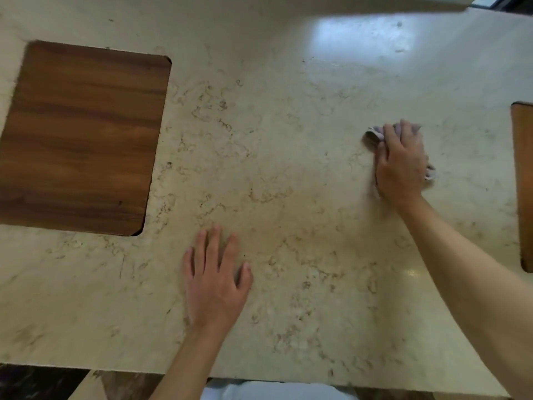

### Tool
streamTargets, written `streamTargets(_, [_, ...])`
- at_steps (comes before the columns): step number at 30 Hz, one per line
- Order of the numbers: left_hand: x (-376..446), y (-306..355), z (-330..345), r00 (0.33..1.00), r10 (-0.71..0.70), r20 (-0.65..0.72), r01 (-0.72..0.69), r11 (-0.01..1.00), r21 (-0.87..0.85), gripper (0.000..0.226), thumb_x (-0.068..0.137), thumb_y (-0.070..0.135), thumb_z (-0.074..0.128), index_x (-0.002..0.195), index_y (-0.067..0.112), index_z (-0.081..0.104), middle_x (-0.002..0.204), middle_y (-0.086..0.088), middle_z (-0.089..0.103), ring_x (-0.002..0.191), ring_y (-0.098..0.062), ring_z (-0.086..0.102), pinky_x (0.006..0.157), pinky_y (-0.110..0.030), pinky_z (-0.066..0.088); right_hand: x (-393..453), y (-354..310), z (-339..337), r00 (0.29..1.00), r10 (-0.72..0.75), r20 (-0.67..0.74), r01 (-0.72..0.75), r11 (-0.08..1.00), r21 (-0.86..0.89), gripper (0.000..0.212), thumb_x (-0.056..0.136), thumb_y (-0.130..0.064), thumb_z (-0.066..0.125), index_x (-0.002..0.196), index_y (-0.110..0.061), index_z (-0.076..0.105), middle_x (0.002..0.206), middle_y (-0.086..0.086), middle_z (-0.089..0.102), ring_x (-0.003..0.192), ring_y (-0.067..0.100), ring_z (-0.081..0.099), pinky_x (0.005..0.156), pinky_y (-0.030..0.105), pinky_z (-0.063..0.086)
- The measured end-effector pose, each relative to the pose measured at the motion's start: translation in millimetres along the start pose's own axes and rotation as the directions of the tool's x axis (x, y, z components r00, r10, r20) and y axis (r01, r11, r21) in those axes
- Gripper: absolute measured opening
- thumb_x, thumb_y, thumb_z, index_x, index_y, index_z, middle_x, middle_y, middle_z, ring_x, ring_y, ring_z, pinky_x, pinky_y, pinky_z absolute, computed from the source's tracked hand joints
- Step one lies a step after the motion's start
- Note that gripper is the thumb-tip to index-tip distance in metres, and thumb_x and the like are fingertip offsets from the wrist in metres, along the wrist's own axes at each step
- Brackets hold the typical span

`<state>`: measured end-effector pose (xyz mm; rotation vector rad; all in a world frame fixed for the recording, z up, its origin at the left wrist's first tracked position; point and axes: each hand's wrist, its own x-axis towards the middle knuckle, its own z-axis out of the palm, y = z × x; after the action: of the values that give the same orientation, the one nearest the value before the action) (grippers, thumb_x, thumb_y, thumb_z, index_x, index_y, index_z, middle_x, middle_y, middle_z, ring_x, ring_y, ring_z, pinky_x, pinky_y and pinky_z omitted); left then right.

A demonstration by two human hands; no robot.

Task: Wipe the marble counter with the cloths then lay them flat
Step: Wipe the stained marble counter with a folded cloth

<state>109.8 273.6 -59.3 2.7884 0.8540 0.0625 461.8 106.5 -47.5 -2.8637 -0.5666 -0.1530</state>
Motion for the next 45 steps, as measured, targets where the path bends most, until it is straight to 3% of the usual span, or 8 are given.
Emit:
streamTargets(8, [-24, -12, -1, 0.993, -0.06, -0.106, 0.058, 0.998, -0.018, 0.046, 0.094, 0.031, 0.054, 0.132, 0.006, 0.06, 0.146, -0.02, 0.053, 0.138, -0.039, 0.046, 0.111, -0.054, 0.034, -76, -159, 24, 0.927, -0.374, 0.007, 0.365, 0.908, 0.206, 0.041, 0.102, -0.018, 0.045, 0.14, -0.013, 0.057, 0.157, 0.014, 0.044, 0.149, 0.04, 0.031, 0.113, 0.055, 0.034])
streamTargets(15, [-36, -16, 3, 0.98, -0.011, -0.198, 0.009, 1.0, -0.01, 0.03, 0.093, 0.02, 0.059, 0.114, 0.005, 0.074, 0.134, -0.02, 0.064, 0.127, -0.04, 0.057, 0.104, -0.05, 0.04, -88, -160, 29, 0.339, -0.936, 0.094, 0.898, 0.352, 0.263, 0.039, 0.103, -0.032, 0.054, 0.141, -0.028, 0.059, 0.155, 0.0, 0.049, 0.144, 0.029, 0.044, 0.098, 0.046, 0.044])
streamTargets(21, [-34, -16, 7, 0.961, -0.053, -0.271, 0.024, 0.994, -0.108, 0.024, 0.096, 0.016, 0.056, 0.111, 0.005, 0.072, 0.13, -0.018, 0.065, 0.124, -0.039, 0.059, 0.101, -0.05, 0.044, -35, -192, 38, 0.794, -0.607, 0.031, 0.594, 0.785, 0.174, 0.038, 0.102, -0.031, 0.049, 0.137, -0.024, 0.061, 0.155, 0.006, 0.048, 0.146, 0.036, 0.039, 0.098, 0.05, 0.046])
streamTargets(29, [-35, -12, -1, 0.974, -0.029, -0.227, -0.013, 0.984, -0.18, 0.044, 0.097, 0.027, 0.049, 0.139, 0.012, 0.046, 0.138, -0.024, 0.053, 0.127, -0.04, 0.05, 0.102, -0.052, 0.04, -144, -114, 9, 0.106, -0.987, 0.121, 0.912, 0.145, 0.383, 0.042, 0.105, -0.026, 0.053, 0.147, -0.026, 0.051, 0.159, 0.002, 0.042, 0.149, 0.03, 0.035, 0.109, 0.049, 0.042])
streamTargets(34, [-30, -10, -3, 0.994, 0.112, -0.011, -0.111, 0.992, 0.052, 0.055, 0.096, 0.046, 0.049, 0.144, 0.019, 0.054, 0.153, -0.015, 0.046, 0.144, -0.037, 0.04, 0.115, -0.051, 0.029, 4, -83, 7, 0.724, -0.689, 0.033, 0.678, 0.72, 0.152, 0.035, 0.104, -0.026, 0.052, 0.137, -0.017, 0.06, 0.147, 0.015, 0.055, 0.134, 0.039, 0.051, 0.099, 0.056, 0.048])
streamTargets(37, [-30, -9, -1, 0.994, 0.109, -0.023, -0.108, 0.992, 0.065, 0.054, 0.095, 0.044, 0.051, 0.142, 0.018, 0.056, 0.152, -0.016, 0.047, 0.143, -0.037, 0.041, 0.114, -0.051, 0.031, -16, -95, 22, 0.867, -0.496, -0.053, 0.497, 0.853, 0.161, 0.034, 0.103, -0.021, 0.052, 0.135, -0.014, 0.063, 0.148, 0.016, 0.054, 0.137, 0.043, 0.047, 0.101, 0.055, 0.046])
streamTargets(43, [-31, -9, 0, 0.994, 0.107, -0.004, -0.106, 0.99, 0.097, 0.055, 0.094, 0.042, 0.053, 0.141, 0.015, 0.057, 0.152, -0.019, 0.046, 0.143, -0.039, 0.04, 0.111, -0.055, 0.033, -175, -55, -16, 0.231, -0.966, 0.116, 0.883, 0.259, 0.391, 0.042, 0.104, -0.022, 0.057, 0.145, -0.028, 0.055, 0.16, -0.002, 0.04, 0.151, 0.028, 0.031, 0.114, 0.049, 0.038])
streamTargets(45, [-30, 2, -1, 0.999, 0.035, 0.009, -0.035, 0.997, 0.062, 0.056, 0.092, 0.045, 0.05, 0.14, 0.015, 0.056, 0.152, -0.02, 0.044, 0.144, -0.041, 0.037, 0.113, -0.057, 0.029, -134, -24, -23, 0.28, -0.937, 0.207, 0.881, 0.337, 0.333, 0.048, 0.105, -0.033, 0.047, 0.153, -0.038, 0.04, 0.167, -0.009, 0.024, 0.156, 0.018, 0.017, 0.125, 0.046, 0.021])
